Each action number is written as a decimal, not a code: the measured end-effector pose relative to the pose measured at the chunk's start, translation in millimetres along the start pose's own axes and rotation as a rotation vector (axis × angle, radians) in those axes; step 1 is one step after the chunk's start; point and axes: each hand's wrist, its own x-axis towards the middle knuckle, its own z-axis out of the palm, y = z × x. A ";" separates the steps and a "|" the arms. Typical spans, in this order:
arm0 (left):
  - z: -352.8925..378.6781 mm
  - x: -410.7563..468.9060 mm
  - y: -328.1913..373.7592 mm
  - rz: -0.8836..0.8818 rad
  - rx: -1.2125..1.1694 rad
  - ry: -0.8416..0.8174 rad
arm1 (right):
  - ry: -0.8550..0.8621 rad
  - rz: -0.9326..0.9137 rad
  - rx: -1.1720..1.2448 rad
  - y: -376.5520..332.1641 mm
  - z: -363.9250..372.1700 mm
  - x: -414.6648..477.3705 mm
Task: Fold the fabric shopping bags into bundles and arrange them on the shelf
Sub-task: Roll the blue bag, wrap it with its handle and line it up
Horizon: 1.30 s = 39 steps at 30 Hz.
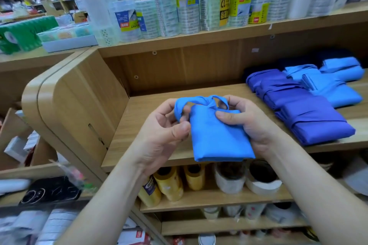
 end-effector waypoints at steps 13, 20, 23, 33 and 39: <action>9.9 -14.5 -7.8 0.078 0.643 0.023 | 0.311 -0.133 0.024 11.1 10.6 -2.6; -2.7 -6.0 -0.5 0.146 0.545 0.107 | -0.074 0.004 0.133 11.6 13.3 -18.1; 5.8 0.8 -7.8 0.196 0.583 0.245 | 0.160 -0.178 0.211 19.1 23.1 -8.3; 58.7 10.6 -41.0 0.210 0.156 0.770 | 0.655 -0.572 0.088 26.1 47.3 12.9; 60.8 -3.7 -39.6 0.207 0.622 0.608 | 0.743 -0.686 -0.251 36.1 40.1 16.8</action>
